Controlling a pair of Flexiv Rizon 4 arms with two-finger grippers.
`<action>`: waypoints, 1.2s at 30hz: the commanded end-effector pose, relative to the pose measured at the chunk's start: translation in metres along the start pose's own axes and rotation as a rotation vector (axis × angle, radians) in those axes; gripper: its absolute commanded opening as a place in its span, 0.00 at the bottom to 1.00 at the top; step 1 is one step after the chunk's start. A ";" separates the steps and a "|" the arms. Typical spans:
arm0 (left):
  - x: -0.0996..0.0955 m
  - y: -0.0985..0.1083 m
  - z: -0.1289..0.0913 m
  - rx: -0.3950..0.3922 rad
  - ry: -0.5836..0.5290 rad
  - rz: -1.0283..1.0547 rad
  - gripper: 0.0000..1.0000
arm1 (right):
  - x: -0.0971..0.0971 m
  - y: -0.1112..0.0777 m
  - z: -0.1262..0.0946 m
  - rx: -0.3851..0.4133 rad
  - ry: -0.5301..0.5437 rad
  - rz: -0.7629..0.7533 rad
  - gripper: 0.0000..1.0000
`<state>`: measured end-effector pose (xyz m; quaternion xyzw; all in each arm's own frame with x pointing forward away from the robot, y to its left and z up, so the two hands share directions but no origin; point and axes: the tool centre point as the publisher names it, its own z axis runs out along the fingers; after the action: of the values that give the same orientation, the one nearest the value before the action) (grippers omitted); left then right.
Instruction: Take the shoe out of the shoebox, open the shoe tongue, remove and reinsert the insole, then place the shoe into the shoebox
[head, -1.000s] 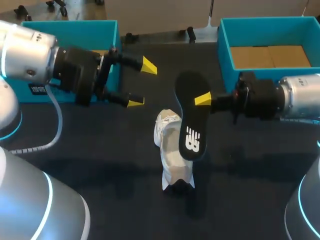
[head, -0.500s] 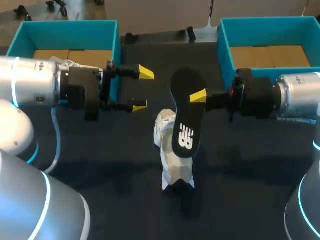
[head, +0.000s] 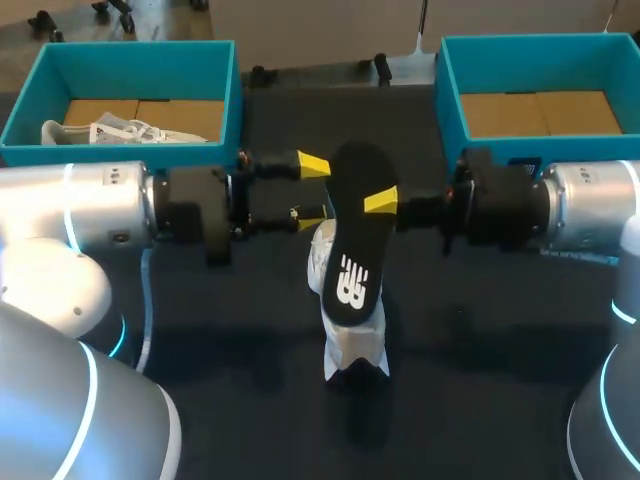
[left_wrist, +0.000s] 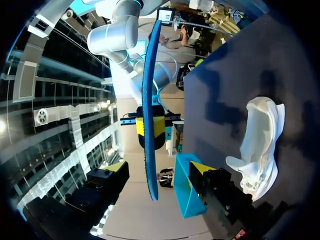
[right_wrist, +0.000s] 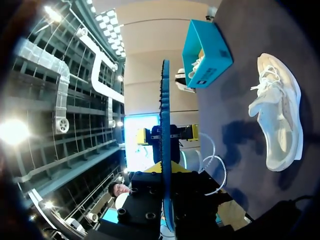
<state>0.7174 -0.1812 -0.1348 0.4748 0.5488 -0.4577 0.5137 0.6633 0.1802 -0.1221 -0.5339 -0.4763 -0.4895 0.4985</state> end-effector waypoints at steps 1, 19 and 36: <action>0.002 0.004 0.012 0.003 -0.008 0.000 0.77 | -0.004 0.003 0.010 0.003 -0.002 0.002 0.00; 0.001 -0.006 0.039 0.000 -0.034 -0.015 0.43 | -0.006 0.001 0.019 0.018 0.011 -0.006 0.00; 0.007 -0.010 0.040 -0.002 -0.027 -0.037 0.00 | -0.007 0.000 0.018 0.012 0.015 -0.010 0.00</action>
<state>0.7144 -0.2206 -0.1417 0.4586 0.5505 -0.4742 0.5116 0.6649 0.1965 -0.1293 -0.5236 -0.4788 -0.4923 0.5042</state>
